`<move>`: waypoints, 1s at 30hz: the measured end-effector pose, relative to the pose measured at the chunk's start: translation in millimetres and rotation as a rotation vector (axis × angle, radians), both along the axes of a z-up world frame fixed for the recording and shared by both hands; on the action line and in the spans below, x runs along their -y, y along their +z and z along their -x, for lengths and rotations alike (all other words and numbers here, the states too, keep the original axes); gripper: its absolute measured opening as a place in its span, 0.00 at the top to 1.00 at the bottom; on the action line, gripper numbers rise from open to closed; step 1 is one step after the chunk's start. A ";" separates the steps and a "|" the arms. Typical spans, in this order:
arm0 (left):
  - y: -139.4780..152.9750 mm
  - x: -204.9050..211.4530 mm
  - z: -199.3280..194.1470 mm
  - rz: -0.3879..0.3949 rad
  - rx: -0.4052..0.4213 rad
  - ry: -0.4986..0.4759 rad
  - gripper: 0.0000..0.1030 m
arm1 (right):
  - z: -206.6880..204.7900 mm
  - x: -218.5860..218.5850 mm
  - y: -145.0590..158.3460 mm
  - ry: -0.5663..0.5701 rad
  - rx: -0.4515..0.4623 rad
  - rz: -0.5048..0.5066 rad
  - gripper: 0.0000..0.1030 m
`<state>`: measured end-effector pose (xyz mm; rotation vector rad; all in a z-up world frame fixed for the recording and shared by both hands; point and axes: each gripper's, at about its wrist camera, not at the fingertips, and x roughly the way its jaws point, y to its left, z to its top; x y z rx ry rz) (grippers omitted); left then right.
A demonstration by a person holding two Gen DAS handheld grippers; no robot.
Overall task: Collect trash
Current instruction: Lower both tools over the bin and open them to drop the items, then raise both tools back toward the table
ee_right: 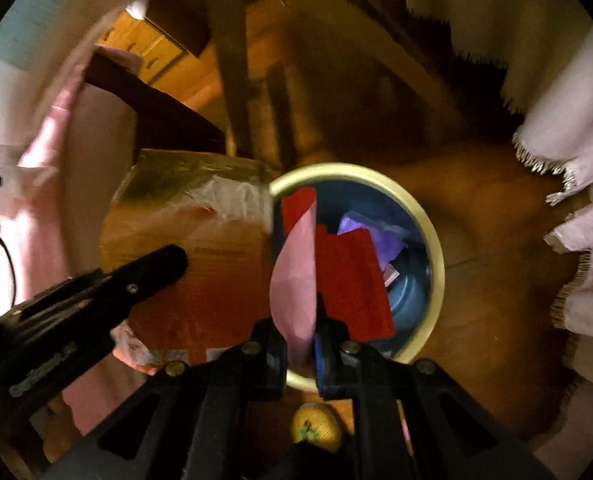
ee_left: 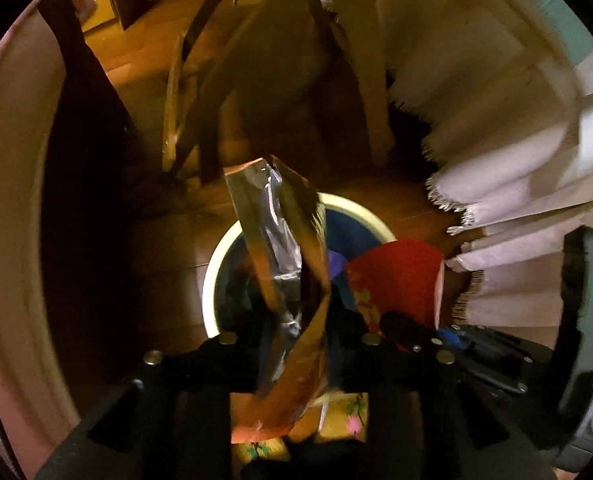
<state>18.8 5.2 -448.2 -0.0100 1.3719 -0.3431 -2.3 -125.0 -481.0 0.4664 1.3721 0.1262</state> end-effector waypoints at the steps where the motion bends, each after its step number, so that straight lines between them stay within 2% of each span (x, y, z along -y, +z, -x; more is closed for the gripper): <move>1: -11.3 0.7 -1.2 -0.007 -0.006 -0.003 0.58 | -3.2 2.0 -11.8 0.006 -0.013 0.004 0.87; 2: -22.5 1.1 -2.5 -0.023 -0.020 -0.008 0.38 | -5.4 2.5 -27.5 0.015 -0.030 0.027 0.77; 3: -29.7 -0.7 -4.6 -0.031 -0.029 -0.009 0.31 | -6.5 2.5 -34.1 0.020 -0.034 0.050 0.66; 4: -38.4 -3.2 -5.6 -0.036 -0.040 -0.006 0.27 | -6.5 2.9 -40.9 0.023 -0.027 0.072 0.44; 5: -45.4 -4.3 -6.3 -0.039 -0.050 -0.001 0.27 | -6.9 3.4 -43.5 0.023 -0.010 0.073 0.38; 8: -65.2 -7.9 -5.7 -0.061 -0.095 0.008 0.26 | -4.6 3.6 -52.0 0.030 -0.006 0.074 0.38; 12: -73.8 -15.4 -2.3 -0.083 -0.101 0.032 0.26 | 2.3 7.5 -52.8 0.022 -0.003 0.095 0.38; 18: -51.3 -21.4 3.7 -0.129 -0.048 0.051 0.26 | 7.6 8.1 -35.8 0.002 0.004 0.101 0.38; 23: -11.4 -28.2 5.8 -0.146 -0.006 0.077 0.27 | 13.1 10.5 3.1 -0.016 0.024 0.105 0.38; 30: 92.1 -42.0 15.7 -0.162 0.050 0.122 0.27 | 27.6 16.5 102.2 -0.042 0.054 0.106 0.38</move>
